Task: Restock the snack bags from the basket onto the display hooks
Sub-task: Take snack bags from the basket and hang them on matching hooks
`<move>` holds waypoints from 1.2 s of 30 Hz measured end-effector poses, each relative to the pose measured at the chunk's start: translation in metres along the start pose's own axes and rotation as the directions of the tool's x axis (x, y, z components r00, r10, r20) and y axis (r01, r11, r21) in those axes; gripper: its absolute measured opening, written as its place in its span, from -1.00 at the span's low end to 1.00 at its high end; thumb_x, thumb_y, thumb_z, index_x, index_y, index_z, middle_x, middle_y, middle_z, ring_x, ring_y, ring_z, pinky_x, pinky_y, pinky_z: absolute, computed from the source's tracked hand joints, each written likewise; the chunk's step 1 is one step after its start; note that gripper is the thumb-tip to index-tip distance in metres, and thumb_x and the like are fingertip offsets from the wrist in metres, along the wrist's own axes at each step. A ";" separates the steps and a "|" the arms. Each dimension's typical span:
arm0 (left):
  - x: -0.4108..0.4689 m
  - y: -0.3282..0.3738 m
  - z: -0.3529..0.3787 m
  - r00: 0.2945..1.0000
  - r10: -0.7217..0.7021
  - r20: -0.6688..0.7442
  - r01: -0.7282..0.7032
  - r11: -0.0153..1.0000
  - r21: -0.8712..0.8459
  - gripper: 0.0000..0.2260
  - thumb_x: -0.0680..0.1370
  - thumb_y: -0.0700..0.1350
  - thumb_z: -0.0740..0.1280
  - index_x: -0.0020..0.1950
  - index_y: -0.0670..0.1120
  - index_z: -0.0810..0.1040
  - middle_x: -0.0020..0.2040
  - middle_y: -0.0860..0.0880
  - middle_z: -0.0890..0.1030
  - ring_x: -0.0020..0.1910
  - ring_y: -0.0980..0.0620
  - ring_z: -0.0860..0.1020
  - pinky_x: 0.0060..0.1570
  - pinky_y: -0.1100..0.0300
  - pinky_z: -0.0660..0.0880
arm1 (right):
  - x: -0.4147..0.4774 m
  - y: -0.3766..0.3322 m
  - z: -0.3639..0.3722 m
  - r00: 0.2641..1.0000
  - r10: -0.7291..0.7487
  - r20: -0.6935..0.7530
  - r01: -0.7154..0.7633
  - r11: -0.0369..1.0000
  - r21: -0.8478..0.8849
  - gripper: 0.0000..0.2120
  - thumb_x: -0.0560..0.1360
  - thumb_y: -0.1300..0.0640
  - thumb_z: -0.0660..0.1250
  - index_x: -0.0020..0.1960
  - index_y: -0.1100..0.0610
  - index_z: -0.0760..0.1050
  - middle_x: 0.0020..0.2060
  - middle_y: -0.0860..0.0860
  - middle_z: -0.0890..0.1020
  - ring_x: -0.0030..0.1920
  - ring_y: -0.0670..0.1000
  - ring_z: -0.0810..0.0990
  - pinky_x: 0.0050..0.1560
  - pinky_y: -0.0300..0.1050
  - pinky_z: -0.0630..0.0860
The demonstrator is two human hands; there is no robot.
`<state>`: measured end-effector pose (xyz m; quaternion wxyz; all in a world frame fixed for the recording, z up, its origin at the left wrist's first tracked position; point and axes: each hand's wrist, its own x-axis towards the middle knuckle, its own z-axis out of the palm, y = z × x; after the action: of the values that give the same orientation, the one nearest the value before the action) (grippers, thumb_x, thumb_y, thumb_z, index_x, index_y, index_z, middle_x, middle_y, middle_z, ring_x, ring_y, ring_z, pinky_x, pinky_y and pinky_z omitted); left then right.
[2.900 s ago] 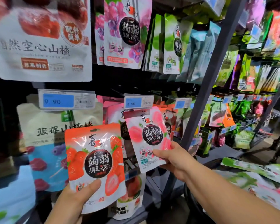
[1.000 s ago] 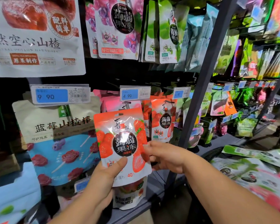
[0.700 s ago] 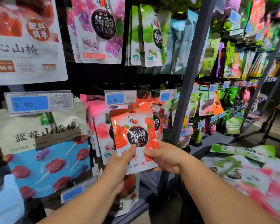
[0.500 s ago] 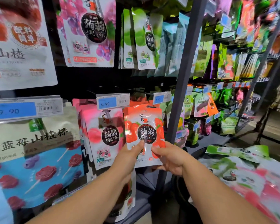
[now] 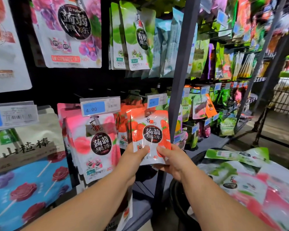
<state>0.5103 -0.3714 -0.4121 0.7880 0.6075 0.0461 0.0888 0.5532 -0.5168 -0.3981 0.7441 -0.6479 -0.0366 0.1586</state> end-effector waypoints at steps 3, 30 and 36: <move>0.001 -0.001 0.000 1.000 0.007 0.021 -0.007 1.000 -0.013 -0.75 0.59 -0.22 0.35 0.26 -0.10 0.53 0.07 -0.10 0.71 0.07 -0.09 0.67 0.16 -0.07 0.57 | 0.004 0.000 -0.001 1.000 0.001 -0.015 0.000 1.000 0.006 -0.82 0.55 0.19 0.39 0.15 0.14 0.56 -0.07 0.09 0.74 -0.01 0.14 0.71 0.13 0.26 0.59; 0.045 -0.034 -0.002 0.977 0.005 -0.211 -0.004 1.000 0.003 -0.73 0.50 -0.18 0.43 0.19 -0.02 0.59 0.05 -0.05 0.71 0.08 -0.12 0.66 0.20 -0.18 0.54 | 0.033 0.008 0.028 0.985 -0.074 -0.156 0.013 0.933 -0.360 -0.52 0.46 -0.08 0.40 0.34 -0.09 0.36 0.23 0.02 0.51 0.14 0.11 0.56 0.11 0.03 0.54; 0.052 -0.049 -0.002 0.951 -0.069 -0.301 0.071 0.997 -0.004 -0.70 0.42 -0.05 0.46 0.15 0.00 0.61 0.02 -0.02 0.71 0.06 -0.10 0.66 0.19 -0.15 0.54 | 0.041 0.013 0.026 0.993 -0.021 -0.115 -0.024 0.926 -0.377 -0.48 0.58 0.03 0.31 0.50 -0.09 0.27 0.44 0.05 0.39 0.32 0.10 0.45 0.30 0.03 0.44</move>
<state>0.5648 -0.3716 -0.4580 0.7723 0.5876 0.1873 0.1524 0.5829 -0.4793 -0.4131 0.6061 -0.7873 -0.0222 0.1110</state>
